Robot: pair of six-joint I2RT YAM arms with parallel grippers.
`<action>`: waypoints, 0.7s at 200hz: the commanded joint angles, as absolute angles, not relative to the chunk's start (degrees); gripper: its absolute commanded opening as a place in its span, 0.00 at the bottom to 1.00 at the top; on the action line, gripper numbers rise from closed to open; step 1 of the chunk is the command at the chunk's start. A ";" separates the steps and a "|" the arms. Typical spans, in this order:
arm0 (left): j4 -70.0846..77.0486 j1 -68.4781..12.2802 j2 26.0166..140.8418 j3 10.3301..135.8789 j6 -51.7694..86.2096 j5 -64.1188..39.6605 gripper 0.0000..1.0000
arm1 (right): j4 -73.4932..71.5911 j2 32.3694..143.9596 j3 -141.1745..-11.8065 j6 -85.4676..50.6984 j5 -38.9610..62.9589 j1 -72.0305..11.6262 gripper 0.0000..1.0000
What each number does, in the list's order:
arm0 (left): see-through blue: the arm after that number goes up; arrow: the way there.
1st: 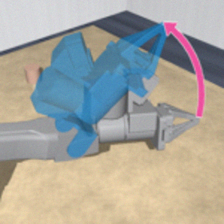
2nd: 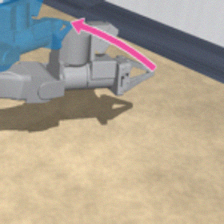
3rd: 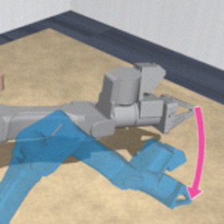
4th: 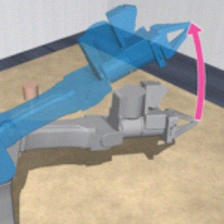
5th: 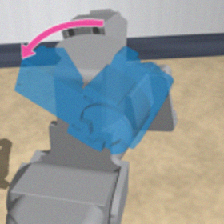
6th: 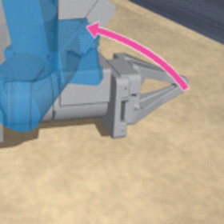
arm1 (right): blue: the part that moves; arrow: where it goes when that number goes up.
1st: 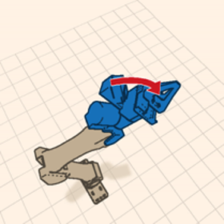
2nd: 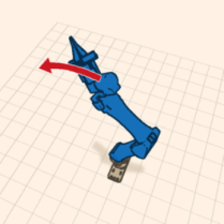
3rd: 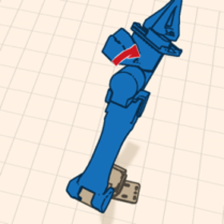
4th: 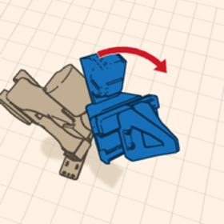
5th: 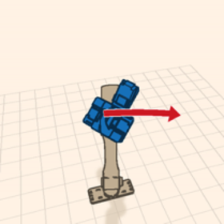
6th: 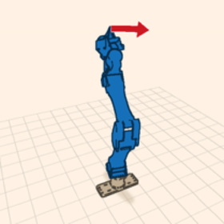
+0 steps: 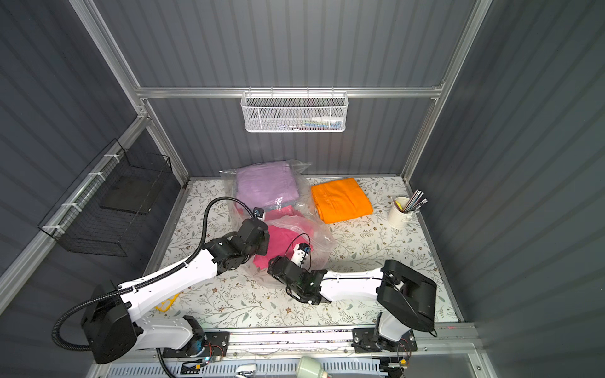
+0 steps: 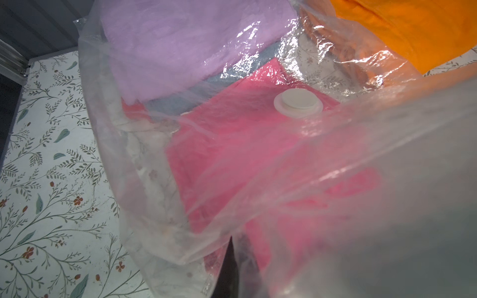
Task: Take the trousers out of the vacuum bag
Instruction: Take out the trousers from the vacuum bag.
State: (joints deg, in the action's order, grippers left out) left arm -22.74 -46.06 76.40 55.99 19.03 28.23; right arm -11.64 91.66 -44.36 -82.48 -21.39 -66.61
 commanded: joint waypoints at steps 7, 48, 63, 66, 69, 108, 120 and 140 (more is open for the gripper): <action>-22.58 -45.83 75.70 57.13 17.93 27.42 0.00 | -13.30 94.16 -46.17 -81.84 -20.31 -65.03 0.78; -22.66 -45.84 75.06 56.52 18.32 27.52 0.00 | -15.37 97.06 -46.49 -81.96 -20.26 -62.28 0.82; -22.53 -45.87 74.84 56.17 18.71 27.36 0.00 | -15.63 97.95 -47.22 -81.85 -20.24 -61.28 0.84; -22.49 -45.82 74.80 56.15 18.80 27.38 0.00 | -15.69 98.23 -47.41 -81.83 -20.16 -61.08 0.84; -22.50 -45.82 74.75 56.07 18.85 27.35 0.00 | -15.66 98.48 -47.64 -81.83 -20.20 -60.89 0.84; -22.93 -45.84 74.36 55.90 19.38 27.43 0.00 | -16.57 102.51 -50.36 -82.48 -18.89 -58.16 0.84; -23.10 -45.88 74.10 55.65 19.51 27.44 0.00 | -16.44 103.67 -51.33 -82.79 -18.72 -57.62 0.84; -23.19 -45.81 73.68 55.25 19.86 27.58 0.00 | -16.35 105.60 -52.84 -82.79 -19.24 -57.13 0.79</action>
State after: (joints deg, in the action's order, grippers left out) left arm -22.85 -46.06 75.59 55.83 19.09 27.77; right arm -16.29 103.63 -50.92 -82.48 -18.90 -57.82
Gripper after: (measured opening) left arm 0.046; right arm 0.825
